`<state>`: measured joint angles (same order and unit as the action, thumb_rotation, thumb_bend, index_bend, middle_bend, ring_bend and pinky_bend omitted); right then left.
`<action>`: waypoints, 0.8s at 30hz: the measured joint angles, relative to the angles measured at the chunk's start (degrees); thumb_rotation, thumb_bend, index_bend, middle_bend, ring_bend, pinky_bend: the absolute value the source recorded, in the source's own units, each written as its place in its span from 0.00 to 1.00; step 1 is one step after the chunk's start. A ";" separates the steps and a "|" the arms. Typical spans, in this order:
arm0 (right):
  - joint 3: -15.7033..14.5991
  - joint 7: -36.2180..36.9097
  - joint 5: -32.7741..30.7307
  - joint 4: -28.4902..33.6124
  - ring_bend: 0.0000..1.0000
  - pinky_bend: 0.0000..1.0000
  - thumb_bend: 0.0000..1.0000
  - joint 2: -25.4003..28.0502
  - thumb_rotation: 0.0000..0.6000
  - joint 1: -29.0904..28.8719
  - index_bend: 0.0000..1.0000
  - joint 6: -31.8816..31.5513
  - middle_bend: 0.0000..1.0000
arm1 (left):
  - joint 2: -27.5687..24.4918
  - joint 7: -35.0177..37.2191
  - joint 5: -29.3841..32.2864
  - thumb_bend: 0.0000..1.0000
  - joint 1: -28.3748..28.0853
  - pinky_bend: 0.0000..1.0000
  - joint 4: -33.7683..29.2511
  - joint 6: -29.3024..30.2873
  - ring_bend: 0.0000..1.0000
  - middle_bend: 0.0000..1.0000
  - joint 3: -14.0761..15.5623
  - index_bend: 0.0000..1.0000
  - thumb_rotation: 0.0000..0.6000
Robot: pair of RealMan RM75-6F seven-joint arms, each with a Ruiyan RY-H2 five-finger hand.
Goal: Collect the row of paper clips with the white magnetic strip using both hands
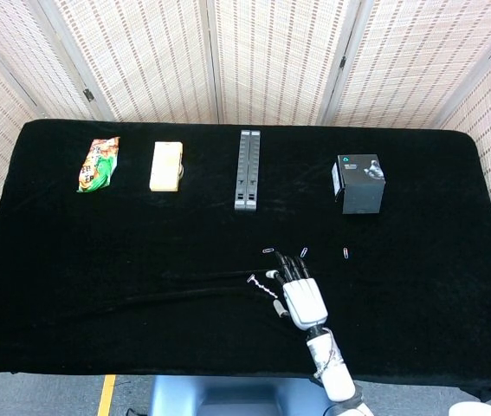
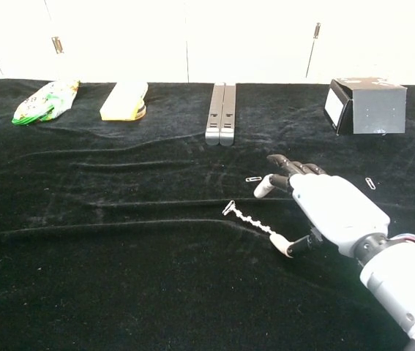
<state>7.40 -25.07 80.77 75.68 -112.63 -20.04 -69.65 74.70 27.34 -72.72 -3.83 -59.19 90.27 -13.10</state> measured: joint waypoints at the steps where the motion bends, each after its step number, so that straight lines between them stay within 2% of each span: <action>1: 0.08 0.03 -0.16 -0.31 0.00 0.00 0.36 -0.20 1.00 -0.19 0.28 0.11 0.00 | -0.02 0.04 -0.03 0.32 0.03 0.05 0.04 -0.07 0.13 0.26 -0.07 0.37 1.00; 15: 1.07 -0.50 -2.22 -2.27 0.00 0.00 0.36 -0.85 1.00 -1.12 0.28 -0.21 0.00 | -0.31 -0.41 -1.12 0.32 0.20 0.05 -0.47 -0.84 0.13 0.26 -0.39 0.38 1.00; 24: 3.01 -0.76 -4.10 -3.39 0.00 0.00 0.36 -0.43 1.00 -2.68 0.28 0.80 0.00 | -0.33 -0.93 -0.92 0.32 0.17 0.05 -0.59 -1.78 0.13 0.26 -0.82 0.38 1.00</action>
<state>10.41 -25.82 76.67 72.30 -113.06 -22.72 -68.84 74.37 26.41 -73.64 -3.66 -59.79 88.49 -13.92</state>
